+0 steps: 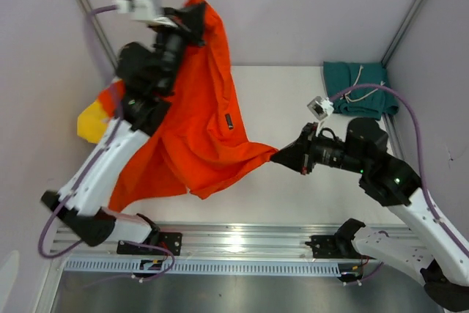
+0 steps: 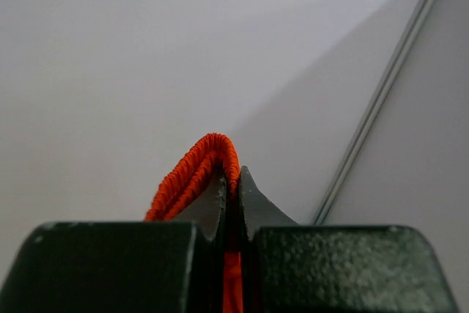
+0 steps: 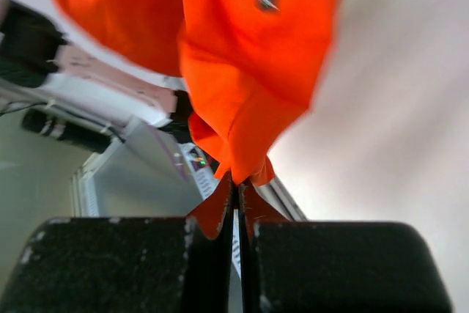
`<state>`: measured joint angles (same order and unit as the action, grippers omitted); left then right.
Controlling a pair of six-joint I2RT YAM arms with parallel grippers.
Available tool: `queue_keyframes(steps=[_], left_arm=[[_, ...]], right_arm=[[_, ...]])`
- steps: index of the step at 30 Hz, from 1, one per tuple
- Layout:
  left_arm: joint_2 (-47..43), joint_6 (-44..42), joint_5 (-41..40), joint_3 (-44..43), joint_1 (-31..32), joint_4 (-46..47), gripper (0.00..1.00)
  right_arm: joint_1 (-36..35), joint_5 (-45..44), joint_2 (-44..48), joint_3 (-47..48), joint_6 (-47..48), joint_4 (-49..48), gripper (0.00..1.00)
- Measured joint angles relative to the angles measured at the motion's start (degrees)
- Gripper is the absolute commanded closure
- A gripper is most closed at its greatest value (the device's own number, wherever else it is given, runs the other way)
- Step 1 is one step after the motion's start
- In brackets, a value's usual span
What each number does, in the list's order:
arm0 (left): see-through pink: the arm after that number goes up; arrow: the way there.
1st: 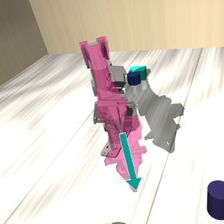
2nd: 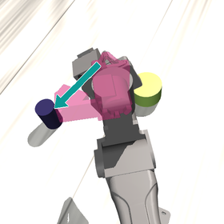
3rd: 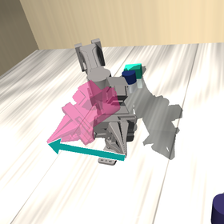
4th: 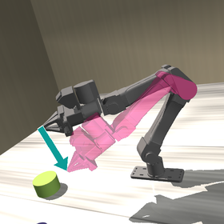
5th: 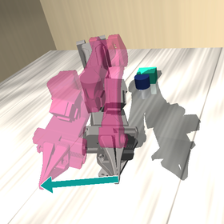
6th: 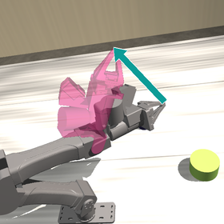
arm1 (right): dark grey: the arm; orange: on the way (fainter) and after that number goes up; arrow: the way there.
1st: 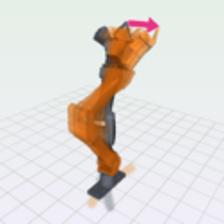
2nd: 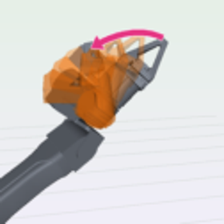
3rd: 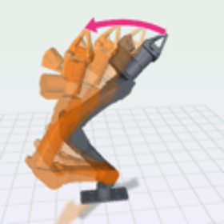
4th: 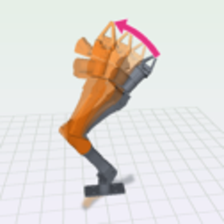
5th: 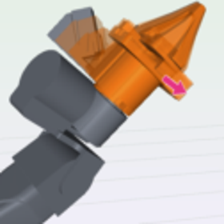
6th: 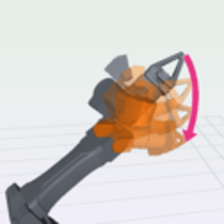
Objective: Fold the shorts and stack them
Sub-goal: Flatten the shorts out
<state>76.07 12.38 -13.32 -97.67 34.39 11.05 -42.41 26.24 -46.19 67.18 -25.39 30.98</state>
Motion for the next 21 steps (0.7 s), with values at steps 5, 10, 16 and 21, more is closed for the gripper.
queue_keyframes(steps=[5,10,16,21], left_arm=[[5.05,-1.36,-0.04,9.42,0.0,-7.28,1.0],[-0.83,-1.99,0.22,9.81,0.33,-8.98,1.0],[-16.04,-2.23,2.99,9.18,1.77,-8.35,1.0],[-25.38,-0.81,6.49,8.04,2.1,-7.82,1.0]], right_arm=[[4.96,1.75,-2.32,-3.32,-0.09,0.76,1.0],[6.67,5.38,-0.46,-3.17,-0.17,-0.57,1.0],[6.69,9.77,3.74,-2.97,-1.16,-1.4,1.0],[6.58,14.73,8.79,-2.32,-2.21,-2.29,1.0]])
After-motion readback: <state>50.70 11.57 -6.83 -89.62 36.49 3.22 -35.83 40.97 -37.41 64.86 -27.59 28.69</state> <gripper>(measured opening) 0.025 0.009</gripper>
